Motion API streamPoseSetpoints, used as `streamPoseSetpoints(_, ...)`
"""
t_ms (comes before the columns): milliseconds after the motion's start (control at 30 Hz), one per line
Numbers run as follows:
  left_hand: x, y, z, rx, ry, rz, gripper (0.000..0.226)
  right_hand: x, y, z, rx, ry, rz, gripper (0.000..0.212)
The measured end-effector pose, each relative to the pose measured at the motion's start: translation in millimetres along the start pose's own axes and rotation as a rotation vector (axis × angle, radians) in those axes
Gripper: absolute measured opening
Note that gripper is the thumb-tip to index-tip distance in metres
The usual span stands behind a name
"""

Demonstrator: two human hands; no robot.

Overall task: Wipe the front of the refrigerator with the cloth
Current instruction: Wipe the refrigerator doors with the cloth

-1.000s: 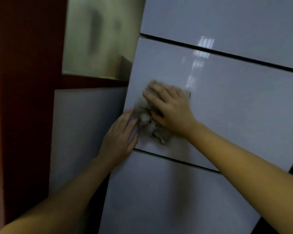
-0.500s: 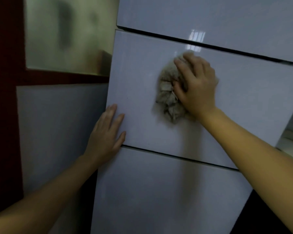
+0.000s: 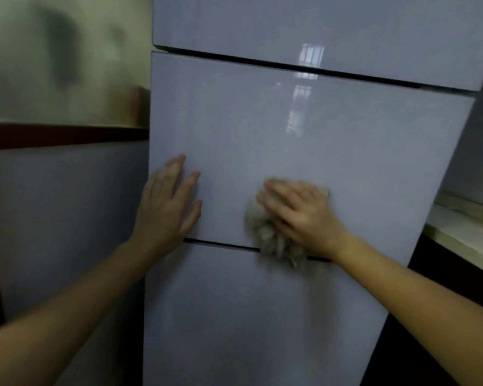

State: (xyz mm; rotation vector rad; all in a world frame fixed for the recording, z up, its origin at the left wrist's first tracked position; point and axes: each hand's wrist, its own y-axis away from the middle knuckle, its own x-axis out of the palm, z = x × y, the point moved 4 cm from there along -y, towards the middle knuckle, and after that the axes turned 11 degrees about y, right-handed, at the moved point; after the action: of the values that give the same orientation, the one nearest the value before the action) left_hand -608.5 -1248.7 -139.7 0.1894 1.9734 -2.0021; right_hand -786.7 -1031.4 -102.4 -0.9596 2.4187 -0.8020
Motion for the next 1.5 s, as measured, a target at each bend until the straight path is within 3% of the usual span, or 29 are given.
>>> streamPoseSetpoints(167, 12, -37, -28, 0.013, -0.028, -0.023, 0.054, -25, -41, -108, 0.334, 0.117, -0.049, 0.049)
streamPoseSetpoints(267, 22, -42, -36, -0.041, -0.034, -0.034, 0.057, -29, -55, -131, 0.502, 0.072, -0.042, 0.053)
streamPoseSetpoints(367, 29, -40, -38, -0.052, -0.038, -0.031, 0.061, -24, -40, -103, 0.409, 0.061, -0.012, 0.054)
streamPoseSetpoints(533, 32, -41, -37, -0.059, -0.06, -0.02, 0.063, -7, 39, -19, -0.141, -0.022, 0.087, 0.045)
streamPoseSetpoints(600, 32, -41, -40, -0.059, -0.08, -0.018, 0.062, -7, 65, -12, -0.218, -0.048, 0.122, 0.038)
streamPoseSetpoints(767, 36, -46, -50, -0.037, -0.067, -0.034, 0.061, -23, 64, -89, -0.036, 0.05, 0.072, 0.043)
streamPoseSetpoints(933, 41, -48, -55, -0.041, -0.048, -0.065, 0.06, -48, 39, -203, 0.459, 0.116, -0.006, 0.053)
streamPoseSetpoints(1033, 42, -48, -54, -0.03, -0.051, -0.076, 0.06, -52, 41, -217, 0.583, 0.098, -0.027, 0.054)
streamPoseSetpoints(1133, 42, -47, -53, -0.029, -0.058, -0.074, 0.06, -47, 64, -186, 0.563, 0.094, 0.003, 0.057)
streamPoseSetpoints(1367, 44, -40, -57, 0.044, -0.077, -0.029, 0.059, -25, 157, -75, 0.182, 0.041, 0.18, 0.058)
streamPoseSetpoints(1500, 46, -36, -60, 0.052, -0.067, -0.017, 0.06, -34, 160, -97, 0.215, 0.054, 0.177, 0.057)
